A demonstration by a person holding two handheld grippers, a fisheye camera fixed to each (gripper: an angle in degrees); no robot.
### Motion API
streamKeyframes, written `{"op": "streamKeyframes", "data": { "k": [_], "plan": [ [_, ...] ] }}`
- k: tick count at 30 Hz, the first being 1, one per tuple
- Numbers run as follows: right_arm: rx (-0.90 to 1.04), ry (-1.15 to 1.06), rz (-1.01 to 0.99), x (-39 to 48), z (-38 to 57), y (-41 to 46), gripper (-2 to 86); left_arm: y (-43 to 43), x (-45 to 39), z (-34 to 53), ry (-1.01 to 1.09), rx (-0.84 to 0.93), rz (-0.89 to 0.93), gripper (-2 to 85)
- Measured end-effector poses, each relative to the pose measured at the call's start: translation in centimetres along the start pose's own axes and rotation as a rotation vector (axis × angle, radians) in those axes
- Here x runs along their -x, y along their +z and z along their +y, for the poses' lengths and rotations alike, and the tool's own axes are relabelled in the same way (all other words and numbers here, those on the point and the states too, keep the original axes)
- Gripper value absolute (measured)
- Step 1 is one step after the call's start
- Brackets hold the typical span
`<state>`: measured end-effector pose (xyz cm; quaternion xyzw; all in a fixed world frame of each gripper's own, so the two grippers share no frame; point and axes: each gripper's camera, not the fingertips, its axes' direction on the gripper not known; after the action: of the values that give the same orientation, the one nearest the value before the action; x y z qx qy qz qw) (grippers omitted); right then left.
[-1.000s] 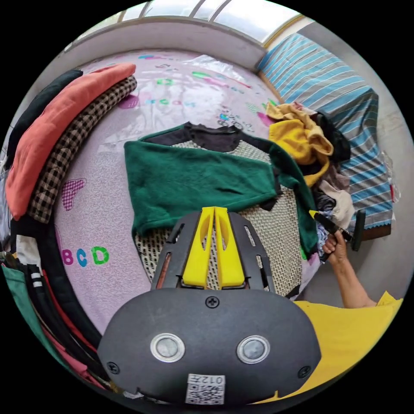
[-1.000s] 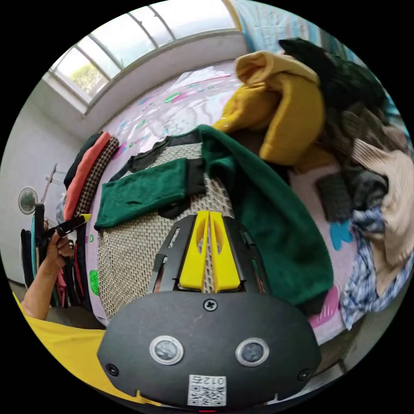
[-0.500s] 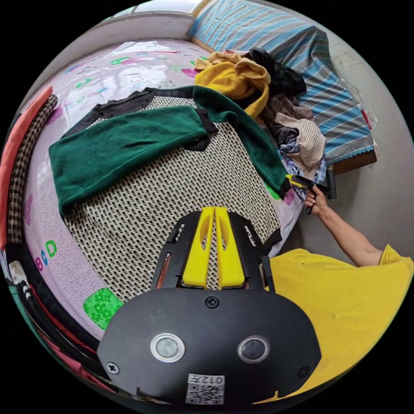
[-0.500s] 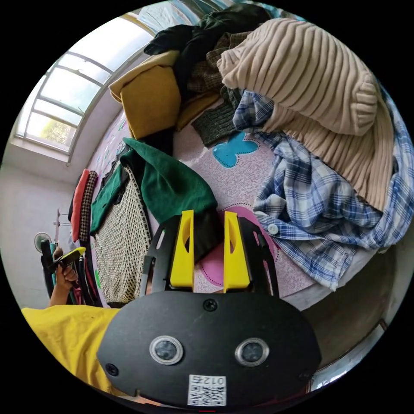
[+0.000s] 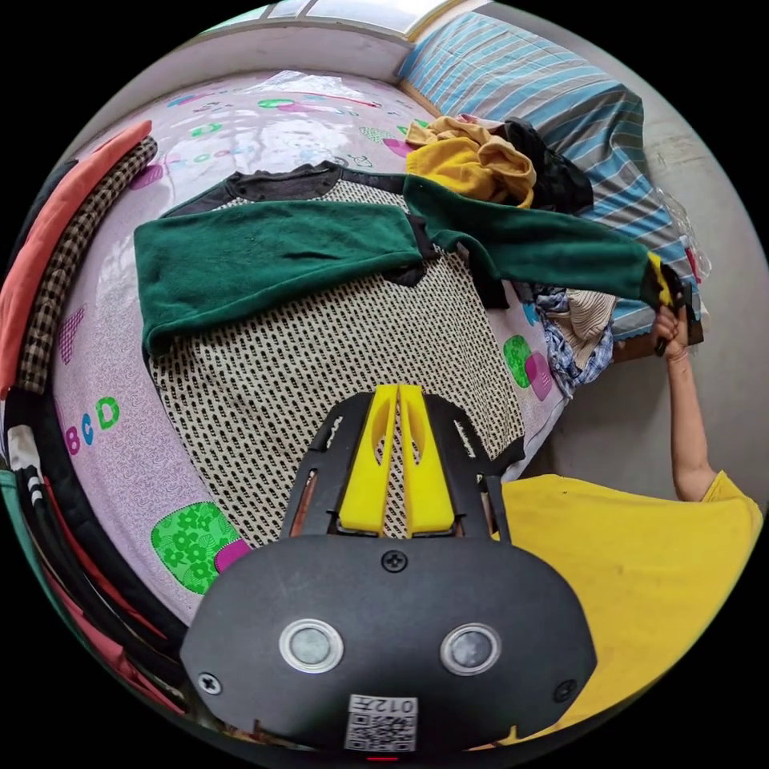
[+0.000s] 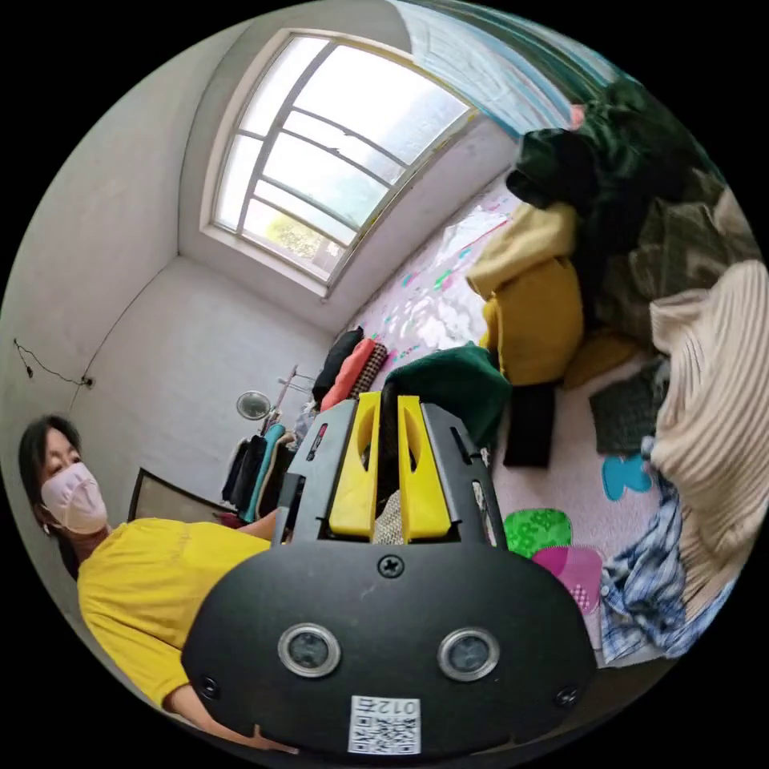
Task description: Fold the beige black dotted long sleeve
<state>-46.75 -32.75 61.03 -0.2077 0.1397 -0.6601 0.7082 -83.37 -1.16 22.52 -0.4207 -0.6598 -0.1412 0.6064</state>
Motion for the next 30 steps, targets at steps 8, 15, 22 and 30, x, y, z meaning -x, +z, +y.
{"op": "streamKeyframes", "data": {
  "k": [8, 15, 22, 30],
  "plan": [
    [0.229, -0.144, -0.086, 11.5, -13.8, 11.6, 1.7, -2.1, 2.6, 1.8, -0.067, -0.078, 0.048, -0.1],
    [0.538, -0.151, -0.069, 17.1, -13.7, 40.0, 2.4, -3.0, 7.6, 4.7, -0.214, -0.116, 0.058, 0.0],
    [0.757, -0.124, 0.198, 14.3, -5.6, 66.8, 3.7, -3.6, 10.4, 3.8, -0.327, -0.138, -0.003, 0.0],
    [0.619, -0.186, 0.290, 9.8, -0.1, 67.6, 5.6, -2.8, 12.7, -5.1, -0.388, -0.101, -0.262, 2.4]
  ]
}}
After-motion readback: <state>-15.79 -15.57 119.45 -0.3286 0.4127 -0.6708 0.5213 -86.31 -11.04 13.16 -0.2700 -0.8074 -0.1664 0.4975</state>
